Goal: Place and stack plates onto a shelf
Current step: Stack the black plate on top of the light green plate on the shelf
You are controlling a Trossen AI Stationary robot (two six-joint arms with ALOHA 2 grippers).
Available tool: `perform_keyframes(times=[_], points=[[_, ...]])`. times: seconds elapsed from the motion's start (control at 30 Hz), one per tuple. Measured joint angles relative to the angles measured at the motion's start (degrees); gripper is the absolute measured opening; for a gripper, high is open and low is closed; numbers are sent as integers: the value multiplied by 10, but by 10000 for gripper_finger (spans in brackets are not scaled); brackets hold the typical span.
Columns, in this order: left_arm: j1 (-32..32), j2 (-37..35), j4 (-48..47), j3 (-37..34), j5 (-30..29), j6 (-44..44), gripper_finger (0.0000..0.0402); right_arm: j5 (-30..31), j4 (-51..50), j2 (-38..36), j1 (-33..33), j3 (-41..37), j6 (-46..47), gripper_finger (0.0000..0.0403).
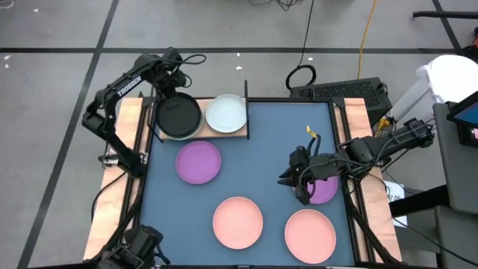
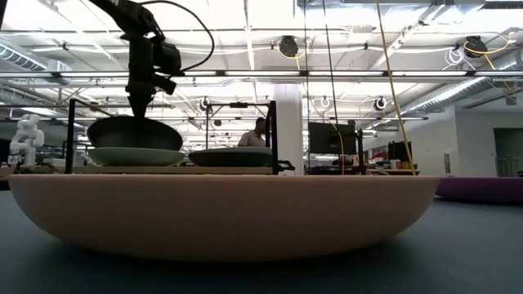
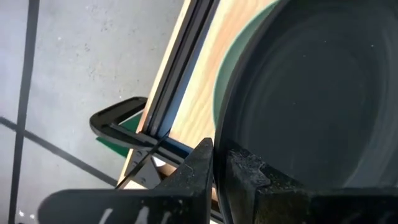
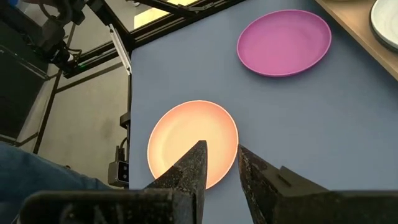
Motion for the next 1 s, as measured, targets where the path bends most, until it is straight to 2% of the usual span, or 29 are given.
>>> perform_keyframes(times=[0.1, 0.33, 0.43, 0.53, 0.73, 0.87, 1.0], points=[[-1, 0, 0, 0, -6, -2, 58, 0, 0, 0, 0, 0, -3, 75], [-1, 0, 7, 0, -7, -2, 139, 0, 0, 0, 0, 0, -21, 75], [-1, 0, 13, 0, -8, -22, 157, 0, 0, 0, 0, 0, -25, 75], [-2, -1, 10, 0, -3, -54, 160, 0, 0, 0, 0, 0, -25, 75], [-31, -27, -7, 0, 48, -120, 159, 5, 0, 0, 0, 0, -26, 75], [-77, -67, -6, 0, 57, -135, 138, 25, -1, 0, 0, 0, -34, 75], [-135, -104, -7, 0, 99, -171, 107, 44, -5, 0, 0, 0, -51, 75]])
